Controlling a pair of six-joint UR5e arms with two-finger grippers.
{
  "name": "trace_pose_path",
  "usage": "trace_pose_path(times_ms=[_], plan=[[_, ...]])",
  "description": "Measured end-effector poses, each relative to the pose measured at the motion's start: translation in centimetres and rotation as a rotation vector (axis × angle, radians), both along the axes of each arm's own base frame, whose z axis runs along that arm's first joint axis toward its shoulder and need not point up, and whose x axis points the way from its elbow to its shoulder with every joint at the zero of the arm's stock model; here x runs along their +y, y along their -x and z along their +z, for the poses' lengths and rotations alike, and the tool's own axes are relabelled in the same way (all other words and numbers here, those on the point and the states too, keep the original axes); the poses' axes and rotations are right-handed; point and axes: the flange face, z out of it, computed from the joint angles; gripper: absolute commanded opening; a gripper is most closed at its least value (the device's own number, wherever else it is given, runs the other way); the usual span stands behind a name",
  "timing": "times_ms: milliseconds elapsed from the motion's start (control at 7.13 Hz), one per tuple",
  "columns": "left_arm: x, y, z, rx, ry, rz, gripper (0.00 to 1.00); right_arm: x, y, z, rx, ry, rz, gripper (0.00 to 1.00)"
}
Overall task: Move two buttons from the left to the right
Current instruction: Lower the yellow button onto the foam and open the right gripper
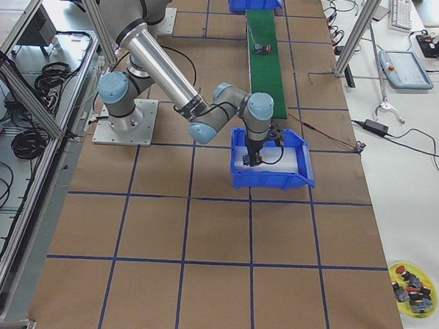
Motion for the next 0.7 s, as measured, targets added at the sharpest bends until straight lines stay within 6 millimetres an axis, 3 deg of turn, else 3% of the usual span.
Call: trace_pose_path(times_ms=[280,701], plan=[[-0.03,0.0,0.09,0.0,0.002,0.0,1.0,0.37,-0.21,-0.79,-0.01,-0.016,-0.001,0.99],[-0.03,0.0,0.24,0.0,0.005,0.0,1.0,-0.29,-0.7,0.11,-0.064,0.041,-0.003,0.99]])
